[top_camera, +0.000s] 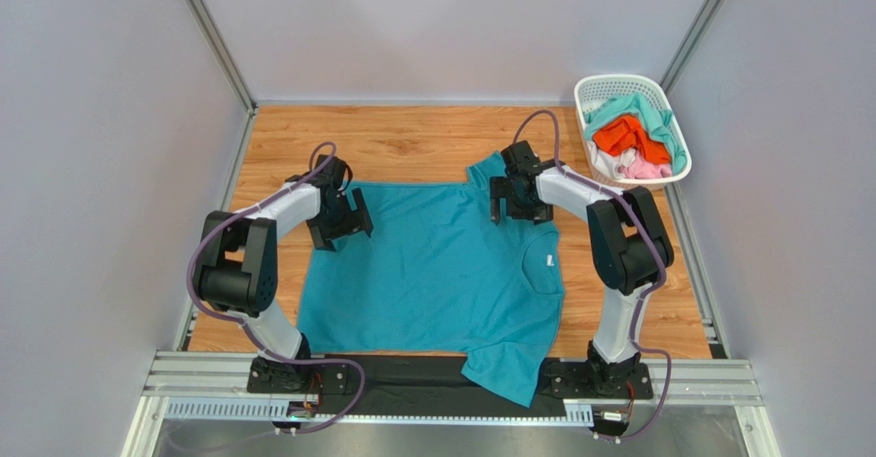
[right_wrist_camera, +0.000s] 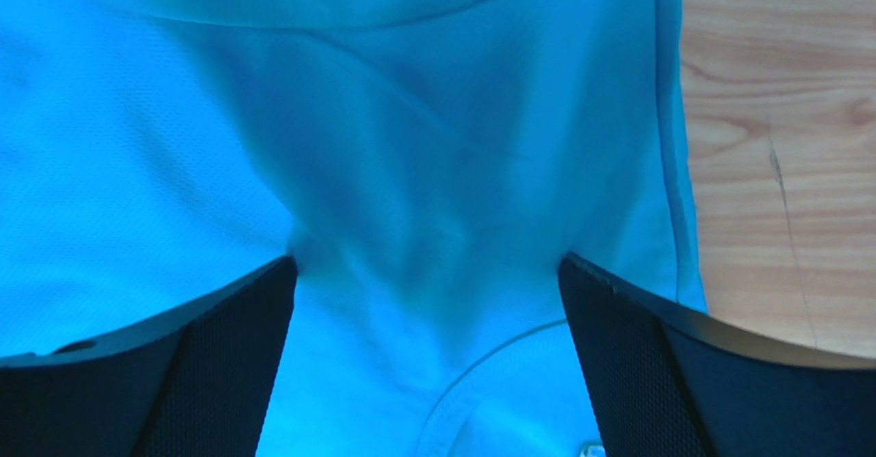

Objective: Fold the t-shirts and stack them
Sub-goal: Flatten the tshirt out

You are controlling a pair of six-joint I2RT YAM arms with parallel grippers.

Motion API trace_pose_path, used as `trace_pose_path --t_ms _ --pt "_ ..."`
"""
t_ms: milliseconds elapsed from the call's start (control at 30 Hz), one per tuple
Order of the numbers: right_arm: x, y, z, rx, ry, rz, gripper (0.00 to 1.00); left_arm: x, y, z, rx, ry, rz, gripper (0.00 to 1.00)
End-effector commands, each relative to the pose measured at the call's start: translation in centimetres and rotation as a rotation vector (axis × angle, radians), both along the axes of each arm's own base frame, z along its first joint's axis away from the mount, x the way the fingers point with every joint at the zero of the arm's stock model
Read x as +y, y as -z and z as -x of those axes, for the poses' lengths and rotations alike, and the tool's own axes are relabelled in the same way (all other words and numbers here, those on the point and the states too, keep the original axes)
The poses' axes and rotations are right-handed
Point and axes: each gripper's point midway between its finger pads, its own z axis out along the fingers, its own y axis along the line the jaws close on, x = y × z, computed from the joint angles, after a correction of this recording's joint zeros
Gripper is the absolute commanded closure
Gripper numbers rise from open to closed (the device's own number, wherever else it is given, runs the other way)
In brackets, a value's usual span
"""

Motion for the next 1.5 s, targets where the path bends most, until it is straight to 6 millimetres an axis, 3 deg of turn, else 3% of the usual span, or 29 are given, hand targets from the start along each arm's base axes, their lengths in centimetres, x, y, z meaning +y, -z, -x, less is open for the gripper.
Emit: trace_pose_path --t_ms 0,67,233,500,633,700,767,833,867,900,933,967,1000,1033,1067,1100,1133,1167,1233,1267,1467 --pt "-0.4 0.3 -2.5 -0.015 0.041 -0.016 0.0 -0.4 -0.5 -2.5 -0.038 -0.008 0.002 0.0" --pt "-0.8 0.6 -4.2 -0.015 0.061 -0.007 0.0 -0.6 0.0 -3.2 -0.027 -0.006 -0.001 0.0" --pt "-2.2 2.0 -6.0 0.026 0.083 0.014 0.0 -0.9 0.8 -5.1 -0.005 0.0 -0.007 0.0" --pt "-3.3 0.9 -12.2 -0.035 0.112 -0.027 0.0 -1.7 0.8 -9.3 -0.011 0.006 -0.007 0.0" --pt "-4.4 0.4 -14.2 -0.055 0.131 -0.003 0.0 -0.4 0.2 -11.6 -0.026 -0.024 -0.097 0.0" --pt "-4.2 -1.9 -15.3 -0.095 0.119 -0.005 0.0 -0.5 -0.8 -12.0 -0.037 -0.012 -0.091 0.0" --pt "-4.0 -4.4 -15.0 -0.117 0.094 -0.005 0.0 -0.8 -3.6 -12.6 -0.095 -0.004 -0.072 0.0" --pt "-3.8 -8.8 -14.0 -0.189 0.067 -0.003 0.0 -0.8 -5.5 -11.7 -0.117 -0.003 -0.063 0.0" --pt "-3.8 -10.3 -13.4 -0.212 0.062 0.0 0.0 -0.9 -8.4 -11.2 -0.18 -0.018 -0.045 0.0" --pt "-3.7 -14.1 -12.2 -0.283 0.06 -0.003 0.0 -0.9 -9.4 -10.5 -0.2 -0.023 -0.04 0.0" --pt "-3.8 -13.7 -10.3 -0.262 0.058 0.007 0.0 -0.8 -9.1 -8.7 -0.184 -0.024 -0.041 0.0" --pt "-3.7 -14.0 -9.1 -0.267 0.07 -0.002 0.0 -0.8 -11.8 -7.4 -0.248 -0.028 -0.021 0.0" --pt "-3.1 -15.0 -7.5 -0.286 0.065 -0.02 0.0 -1.3 -12.3 -6.1 -0.257 -0.025 -0.004 0.0" --pt "-3.4 -15.1 -4.4 -0.276 0.068 -0.03 0.0 -1.0 -10.8 -3.6 -0.214 -0.029 -0.005 0.0" --pt "-3.3 -15.7 -2.9 -0.292 0.094 -0.059 0.0 -1.1 -12.7 -2.0 -0.274 -0.037 0.021 0.0" --pt "-2.8 -15.9 -1.2 -0.301 0.09 -0.075 0.0 -1.3 -12.7 -0.5 -0.276 -0.049 0.045 0.0" --pt "-2.9 -18.4 0.8 -0.378 0.098 -0.127 0.0 -1.0 -10.8 2.0 -0.23 -0.059 0.044 0.0" --pt "-3.4 -15.9 3.4 -0.33 0.117 -0.13 0.0 -0.8 -12.1 3.5 -0.287 -0.072 0.073 0.0" --pt "-3.3 -15.8 6.2 -0.36 0.175 -0.222 0.0 -0.1 -11.2 7.1 -0.302 -0.108 0.105 0.0" --pt "-3.9 -15.6 8.5 -0.389 0.189 -0.26 0.0 0.4 -10.6 8.4 -0.297 -0.127 0.099 0.0" --pt "-3.6 -17.5 14.2 -0.563 0.207 -0.537 0.0 3.4 -7.6 14.3 -0.34 -0.3 0.082 0.0"
